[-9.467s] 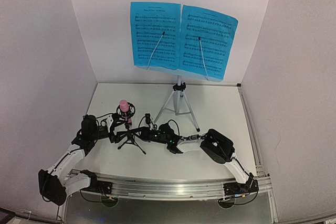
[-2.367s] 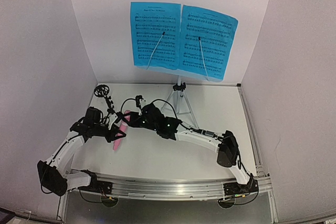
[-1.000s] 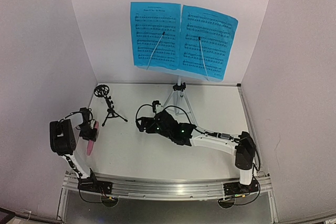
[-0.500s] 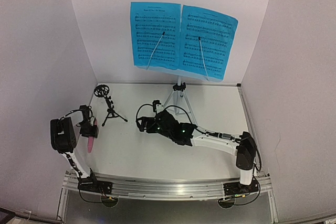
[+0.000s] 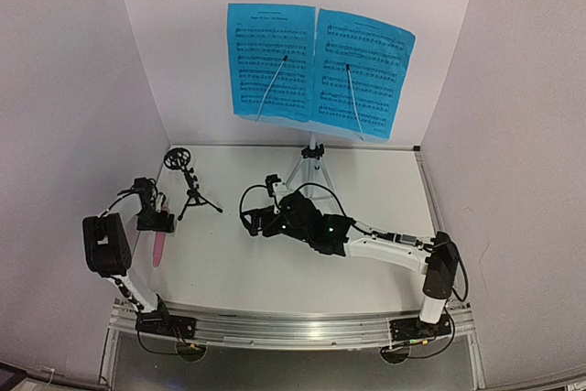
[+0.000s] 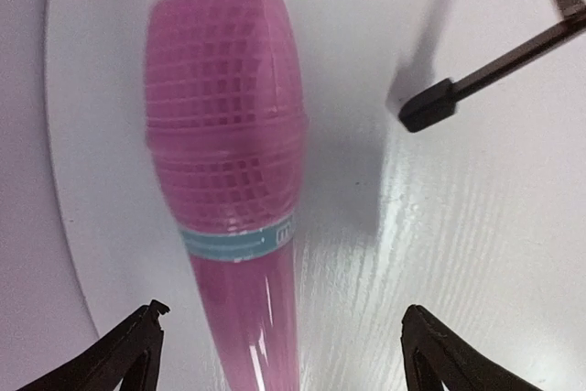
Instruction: Pack up the instrument practice props
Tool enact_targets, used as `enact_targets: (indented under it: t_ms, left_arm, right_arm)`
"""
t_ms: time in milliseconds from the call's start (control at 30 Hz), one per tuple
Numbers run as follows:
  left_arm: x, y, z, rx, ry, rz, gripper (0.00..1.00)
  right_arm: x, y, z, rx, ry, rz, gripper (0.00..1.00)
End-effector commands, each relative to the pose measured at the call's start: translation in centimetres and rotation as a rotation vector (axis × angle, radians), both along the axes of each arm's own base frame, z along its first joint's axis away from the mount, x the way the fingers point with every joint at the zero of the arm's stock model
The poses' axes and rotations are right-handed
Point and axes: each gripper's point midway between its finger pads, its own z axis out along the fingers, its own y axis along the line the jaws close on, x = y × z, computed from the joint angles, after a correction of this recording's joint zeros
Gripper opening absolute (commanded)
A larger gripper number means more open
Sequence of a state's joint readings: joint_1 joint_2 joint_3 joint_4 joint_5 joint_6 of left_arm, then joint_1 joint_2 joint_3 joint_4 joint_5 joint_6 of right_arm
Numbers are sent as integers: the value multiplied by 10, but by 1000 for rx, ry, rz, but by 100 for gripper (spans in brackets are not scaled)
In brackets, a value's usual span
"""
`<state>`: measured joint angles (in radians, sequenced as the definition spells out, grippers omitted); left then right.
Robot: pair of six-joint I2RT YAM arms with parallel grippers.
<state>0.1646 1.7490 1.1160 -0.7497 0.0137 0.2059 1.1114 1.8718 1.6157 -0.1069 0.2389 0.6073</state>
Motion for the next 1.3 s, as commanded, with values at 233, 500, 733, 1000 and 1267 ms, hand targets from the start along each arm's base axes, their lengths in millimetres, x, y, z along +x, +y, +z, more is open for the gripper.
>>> enact_targets:
  t_ms: [233,500,733,1000,1267]
  left_arm:
    - [24,-22,151,-63,-461,-51,88]
    - [-3,-97,241,-359,-713,-319,84]
    - [-19,-173,327,-520,-945,-559,85]
    - [34,-236,441,-716,-1067,-633,86]
    - [88,-263,511,-786,-1187,-650,88]
  right_arm:
    - [-47,-50,16,-127,-90,195,98]
    - [-46,-107,-5,-174,20,65,98]
    - [-64,-124,-4,-199,69,142,96]
    - [-78,-97,34,-145,18,325,91]
    - [-46,-57,194,73,-291,290,87]
